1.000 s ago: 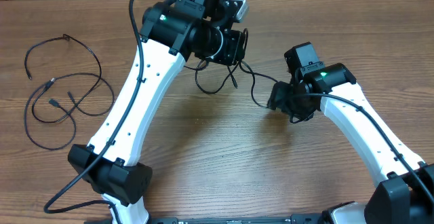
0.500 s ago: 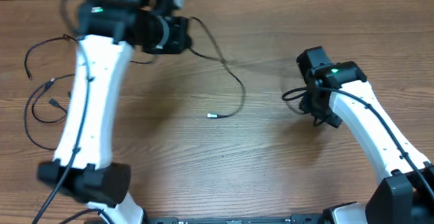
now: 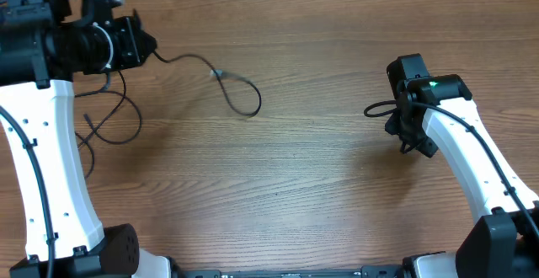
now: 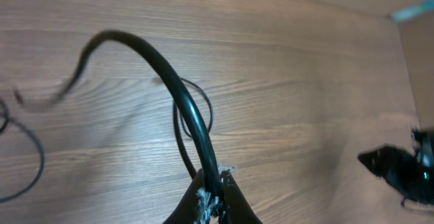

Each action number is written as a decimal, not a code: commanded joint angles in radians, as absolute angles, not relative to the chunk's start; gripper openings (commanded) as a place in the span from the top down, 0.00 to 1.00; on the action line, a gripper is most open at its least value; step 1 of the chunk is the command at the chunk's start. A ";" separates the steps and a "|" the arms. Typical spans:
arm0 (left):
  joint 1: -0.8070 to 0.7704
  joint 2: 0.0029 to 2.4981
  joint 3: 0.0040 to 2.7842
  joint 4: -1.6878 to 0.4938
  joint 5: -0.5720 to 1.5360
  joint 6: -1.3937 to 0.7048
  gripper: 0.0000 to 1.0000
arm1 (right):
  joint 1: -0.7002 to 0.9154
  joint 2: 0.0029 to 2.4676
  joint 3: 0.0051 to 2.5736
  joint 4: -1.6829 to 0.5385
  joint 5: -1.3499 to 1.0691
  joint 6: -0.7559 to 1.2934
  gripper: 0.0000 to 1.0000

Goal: Untangle cables

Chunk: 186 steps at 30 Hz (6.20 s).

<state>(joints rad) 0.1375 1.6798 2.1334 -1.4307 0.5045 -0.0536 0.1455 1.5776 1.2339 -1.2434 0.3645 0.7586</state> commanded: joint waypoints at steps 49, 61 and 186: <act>0.477 1.944 2.240 -1.557 -0.052 -0.253 0.96 | 0.143 1.575 1.229 -1.241 0.289 0.702 0.39; 0.478 1.986 2.240 -1.597 -0.059 -0.266 0.00 | 0.143 1.575 1.229 -1.244 0.289 0.702 0.39; -0.196 0.569 1.086 -1.209 -0.160 -0.300 0.01 | 0.142 0.112 0.335 -0.284 -0.020 0.130 0.00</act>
<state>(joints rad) -0.1959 0.5739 1.0924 -1.2110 -0.1646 -0.2863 0.1448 0.1856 0.4034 -0.3424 -0.0250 0.1303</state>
